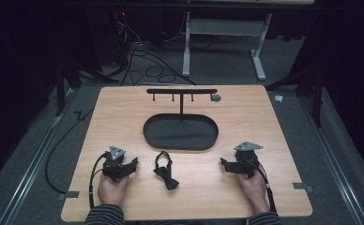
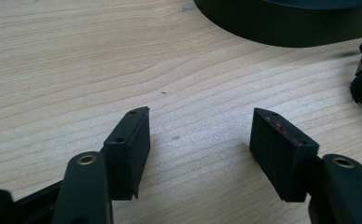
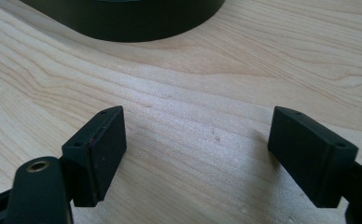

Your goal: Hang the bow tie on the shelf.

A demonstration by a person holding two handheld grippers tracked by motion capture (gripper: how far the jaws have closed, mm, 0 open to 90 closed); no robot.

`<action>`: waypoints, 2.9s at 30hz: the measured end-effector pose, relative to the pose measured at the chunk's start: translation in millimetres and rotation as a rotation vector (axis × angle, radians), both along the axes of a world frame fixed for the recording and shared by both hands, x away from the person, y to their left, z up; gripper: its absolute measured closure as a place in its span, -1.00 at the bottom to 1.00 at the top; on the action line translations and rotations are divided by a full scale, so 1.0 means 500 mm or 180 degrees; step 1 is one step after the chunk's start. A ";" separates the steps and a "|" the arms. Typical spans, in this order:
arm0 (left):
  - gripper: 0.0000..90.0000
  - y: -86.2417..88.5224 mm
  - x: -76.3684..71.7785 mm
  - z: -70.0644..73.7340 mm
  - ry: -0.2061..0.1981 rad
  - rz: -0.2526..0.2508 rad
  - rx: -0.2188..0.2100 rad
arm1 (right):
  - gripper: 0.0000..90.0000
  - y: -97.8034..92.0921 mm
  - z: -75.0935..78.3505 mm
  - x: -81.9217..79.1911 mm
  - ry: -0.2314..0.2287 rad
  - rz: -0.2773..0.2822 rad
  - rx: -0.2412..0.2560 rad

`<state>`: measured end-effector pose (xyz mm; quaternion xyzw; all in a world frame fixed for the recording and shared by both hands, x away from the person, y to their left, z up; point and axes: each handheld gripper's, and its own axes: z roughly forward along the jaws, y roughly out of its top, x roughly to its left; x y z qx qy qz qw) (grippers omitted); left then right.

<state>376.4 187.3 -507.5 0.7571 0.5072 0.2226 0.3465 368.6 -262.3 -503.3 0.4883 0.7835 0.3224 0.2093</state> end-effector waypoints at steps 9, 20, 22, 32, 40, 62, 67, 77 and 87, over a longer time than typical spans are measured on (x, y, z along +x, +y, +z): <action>-0.17 -0.001 0.000 0.000 0.0003 -0.0003 -0.0001 | -0.54 0.000 0.000 0.000 0.0001 0.0000 0.0000; -0.17 -0.001 0.000 0.000 0.0006 -0.0005 -0.0005 | -0.54 0.000 0.000 0.000 0.0001 0.0001 0.0000; -0.17 0.000 0.000 0.000 0.0007 -0.0006 -0.0007 | -0.54 0.000 0.000 0.000 0.0001 0.0000 0.0001; -0.17 0.000 0.000 0.000 0.0010 -0.0006 -0.0015 | -0.54 0.000 0.000 0.000 0.0001 0.0000 0.0001; -0.20 -0.002 0.000 0.000 0.0009 -0.0007 -0.0010 | -0.54 0.000 0.000 0.000 0.0001 0.0000 0.0001; -0.09 -0.026 -0.006 0.027 0.0165 -0.0217 -0.0011 | -0.54 0.000 0.000 0.000 0.0002 0.0000 0.0001; -0.06 -0.042 -0.006 0.039 0.0176 -0.0338 -0.0018 | -0.54 0.000 0.000 0.000 0.0002 -0.0002 0.0000; 0.01 -0.080 -0.003 0.062 0.0172 -0.0571 -0.0052 | -0.54 0.000 0.000 0.000 0.0001 0.0000 0.0001; 0.03 -0.119 0.004 0.065 0.0222 -0.0734 -0.0008 | -0.54 0.000 0.000 0.000 0.0001 0.0000 0.0001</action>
